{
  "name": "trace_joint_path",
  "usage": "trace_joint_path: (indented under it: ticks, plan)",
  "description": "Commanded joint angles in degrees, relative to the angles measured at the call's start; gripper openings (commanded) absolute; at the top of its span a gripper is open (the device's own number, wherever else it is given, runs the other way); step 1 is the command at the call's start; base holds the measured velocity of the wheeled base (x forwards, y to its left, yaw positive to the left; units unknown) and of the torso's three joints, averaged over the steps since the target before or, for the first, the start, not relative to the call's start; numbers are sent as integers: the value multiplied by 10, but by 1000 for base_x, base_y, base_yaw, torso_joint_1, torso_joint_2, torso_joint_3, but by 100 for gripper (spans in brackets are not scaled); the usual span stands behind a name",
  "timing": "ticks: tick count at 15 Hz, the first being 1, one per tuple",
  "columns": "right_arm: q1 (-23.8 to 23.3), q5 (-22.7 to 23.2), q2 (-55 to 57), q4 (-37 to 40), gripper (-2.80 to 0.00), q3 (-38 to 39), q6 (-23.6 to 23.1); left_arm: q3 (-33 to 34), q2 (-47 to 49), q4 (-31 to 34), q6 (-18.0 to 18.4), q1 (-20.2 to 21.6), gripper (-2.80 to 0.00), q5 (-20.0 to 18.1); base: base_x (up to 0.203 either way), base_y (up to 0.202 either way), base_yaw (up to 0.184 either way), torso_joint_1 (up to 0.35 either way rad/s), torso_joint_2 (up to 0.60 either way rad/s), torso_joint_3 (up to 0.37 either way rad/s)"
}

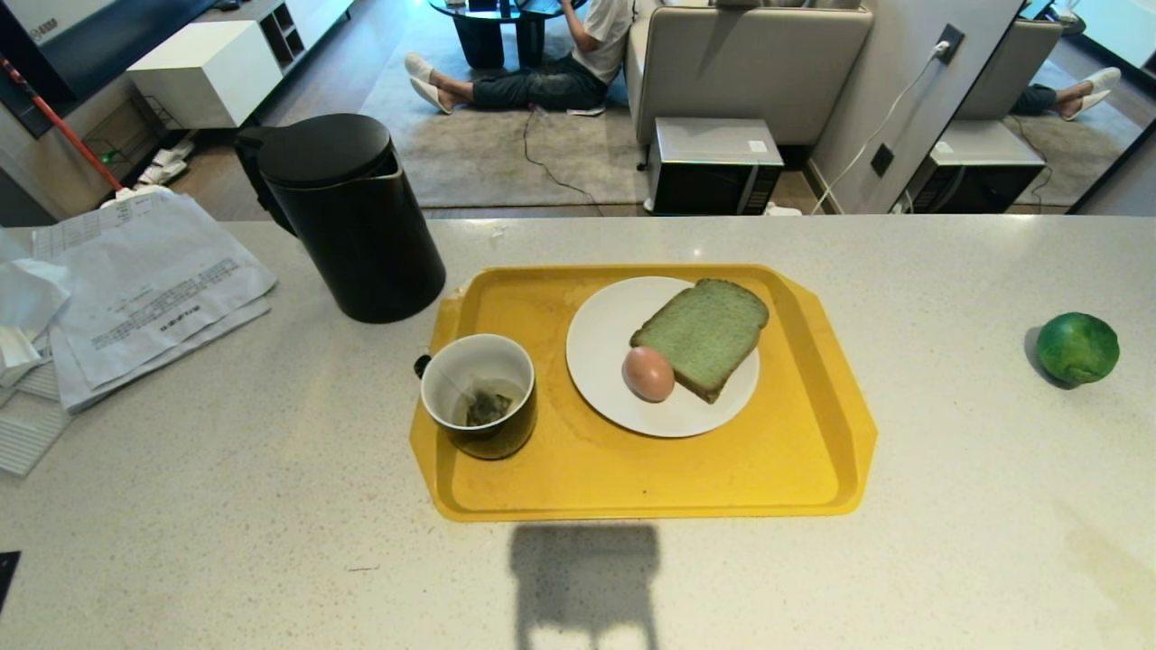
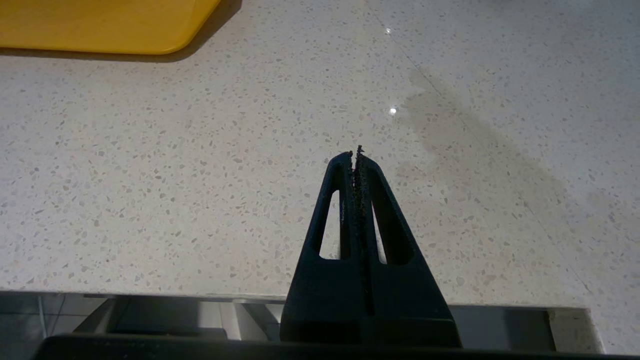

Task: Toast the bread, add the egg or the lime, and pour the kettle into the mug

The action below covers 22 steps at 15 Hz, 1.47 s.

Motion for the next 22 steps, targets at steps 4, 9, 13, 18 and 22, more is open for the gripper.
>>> trace_joint_path:
  ticks: [4,9,13,18,22]
  plan:
    - [0,0,0,0,-280,1,0,0,0,0,-2,0,-280,0,0,0,0,0,0,0]
    - [0,1,0,0,-280,1,0,0,0,-1,-2,0,-280,0,0,0,0,0,0,0]
    - [0,0,0,-1,-280,1,-1,0,0,0,-2,0,-280,0,0,0,0,0,0,0]
    - [0,1,0,0,-280,1,-1,0,0,0,-2,0,-280,0,0,0,0,0,0,0]
    - [0,0,0,0,-280,1,0,0,0,0,-2,0,-280,0,0,0,0,0,0,0]
